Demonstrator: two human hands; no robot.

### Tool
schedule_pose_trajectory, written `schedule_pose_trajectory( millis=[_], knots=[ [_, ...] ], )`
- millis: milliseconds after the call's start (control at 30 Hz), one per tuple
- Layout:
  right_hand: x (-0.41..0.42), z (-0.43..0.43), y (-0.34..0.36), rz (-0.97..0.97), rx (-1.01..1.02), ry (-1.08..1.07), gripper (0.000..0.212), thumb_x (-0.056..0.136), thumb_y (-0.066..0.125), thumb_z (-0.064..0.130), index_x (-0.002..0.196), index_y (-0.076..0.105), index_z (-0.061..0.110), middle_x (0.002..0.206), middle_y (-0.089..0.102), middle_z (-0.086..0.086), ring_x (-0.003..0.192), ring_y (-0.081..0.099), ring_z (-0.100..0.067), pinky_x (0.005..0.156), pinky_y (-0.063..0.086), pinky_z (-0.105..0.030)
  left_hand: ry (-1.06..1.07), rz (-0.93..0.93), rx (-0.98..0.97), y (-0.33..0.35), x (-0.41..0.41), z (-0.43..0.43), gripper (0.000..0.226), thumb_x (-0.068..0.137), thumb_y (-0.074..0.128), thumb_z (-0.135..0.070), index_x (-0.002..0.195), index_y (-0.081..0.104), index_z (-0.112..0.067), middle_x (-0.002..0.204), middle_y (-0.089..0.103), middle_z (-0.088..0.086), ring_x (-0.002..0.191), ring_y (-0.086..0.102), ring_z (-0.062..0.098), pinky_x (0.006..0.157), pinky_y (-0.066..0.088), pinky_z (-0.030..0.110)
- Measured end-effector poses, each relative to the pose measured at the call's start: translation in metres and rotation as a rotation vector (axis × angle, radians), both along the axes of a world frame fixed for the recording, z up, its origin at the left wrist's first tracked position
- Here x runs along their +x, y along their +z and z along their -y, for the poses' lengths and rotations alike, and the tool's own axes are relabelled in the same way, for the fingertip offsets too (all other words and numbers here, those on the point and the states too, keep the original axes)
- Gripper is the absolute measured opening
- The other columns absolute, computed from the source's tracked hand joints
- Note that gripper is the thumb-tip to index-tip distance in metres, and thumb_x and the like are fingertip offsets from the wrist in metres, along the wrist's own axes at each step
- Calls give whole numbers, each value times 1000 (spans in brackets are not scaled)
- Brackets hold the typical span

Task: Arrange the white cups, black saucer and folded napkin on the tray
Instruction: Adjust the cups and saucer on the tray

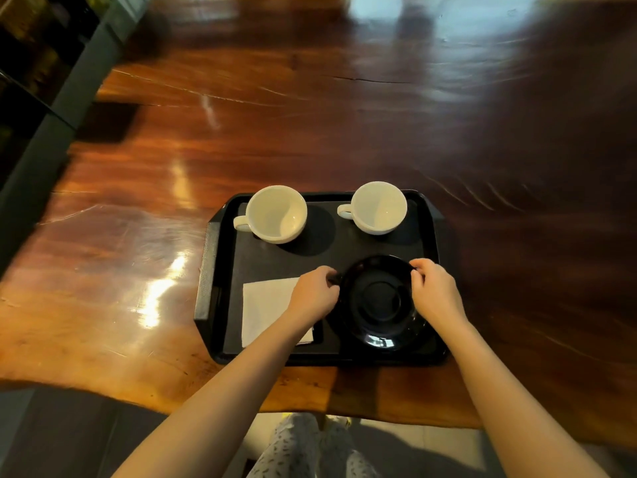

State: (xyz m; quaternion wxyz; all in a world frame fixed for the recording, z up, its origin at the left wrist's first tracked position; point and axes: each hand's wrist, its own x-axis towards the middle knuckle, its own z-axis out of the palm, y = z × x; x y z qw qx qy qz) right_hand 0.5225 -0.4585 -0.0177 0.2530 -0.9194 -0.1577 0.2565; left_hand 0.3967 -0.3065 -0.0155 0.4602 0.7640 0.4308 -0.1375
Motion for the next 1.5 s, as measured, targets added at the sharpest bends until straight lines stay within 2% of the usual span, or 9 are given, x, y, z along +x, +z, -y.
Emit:
schedule_pose_trajectory(
  millis=[133, 500, 567, 700, 800, 933, 1067, 1167, 1500],
  knots=[
    [-4, 0, 2, -31, 23, -32, 34, 98, 38, 16, 129, 50, 11, 127, 56, -11, 114, 54, -26, 90, 44, -35, 26, 2, -52, 0, 3, 6, 37, 84, 52, 1, 119, 57, -9, 111, 64, 13, 92, 65, 29, 72, 60, 41],
    [-6, -6, 6, -18, -3, -21, 38, 98, 41, 17, 134, 44, 10, 133, 51, -13, 119, 51, -27, 92, 44, -35, -4, 16, -11, 5, 9, 1, 36, 85, 50, 0, 119, 58, -9, 116, 63, 13, 95, 64, 29, 80, 58, 42],
    [-11, -5, 9, 28, -41, 20, 44, 96, 44, 19, 138, 38, 9, 137, 46, -13, 124, 46, -28, 95, 43, -37, -55, 36, 103, 8, 2, 2, 38, 88, 50, -7, 126, 53, -12, 124, 60, 12, 108, 60, 27, 92, 52, 38],
    [-42, -5, 20, 340, -22, 199, 56, 91, 54, 25, 141, 33, 7, 143, 41, -10, 133, 35, -24, 104, 39, -36, -5, 177, 494, 13, -60, 9, 48, 91, 52, -9, 137, 41, -14, 141, 46, 9, 131, 42, 23, 107, 34, 31],
    [-93, -22, 20, 337, 61, 443, 61, 86, 61, 29, 139, 37, 10, 143, 41, -8, 134, 35, -22, 108, 35, -34, -103, 55, 671, -1, -110, 23, 56, 94, 44, -12, 145, 21, -5, 154, 23, 16, 144, 16, 28, 118, 12, 35],
    [-153, -46, 6, 244, 54, 688, 61, 85, 62, 23, 137, 34, 9, 144, 36, -8, 131, 36, -23, 106, 38, -32, -31, -10, 608, -20, -123, 26, 63, 95, 44, -13, 146, 10, -2, 157, 7, 19, 146, 1, 31, 116, 0, 35],
    [-166, -60, -9, 162, 18, 579, 58, 87, 60, 15, 136, 30, 11, 148, 25, -8, 132, 31, -23, 101, 43, -29, -13, 18, 564, -29, -123, 11, 64, 94, 47, -13, 147, 11, -6, 159, 6, 13, 147, 0, 26, 113, -4, 29],
    [-168, -65, -14, 178, 10, 517, 52, 88, 59, 12, 134, 33, 12, 145, 28, -10, 127, 35, -22, 93, 48, -27, -27, 46, 522, -32, -123, 4, 64, 96, 45, -15, 148, 8, -8, 159, 1, 10, 146, -5, 22, 112, -8, 27],
    [-163, -81, -21, 225, -25, 453, 52, 87, 60, 15, 132, 33, 13, 143, 30, -11, 123, 36, -21, 89, 48, -26, -77, 60, 447, -27, -111, -17, 66, 96, 45, -19, 148, 6, -12, 160, -3, 8, 146, -8, 21, 117, -2, 31]
  ],
)
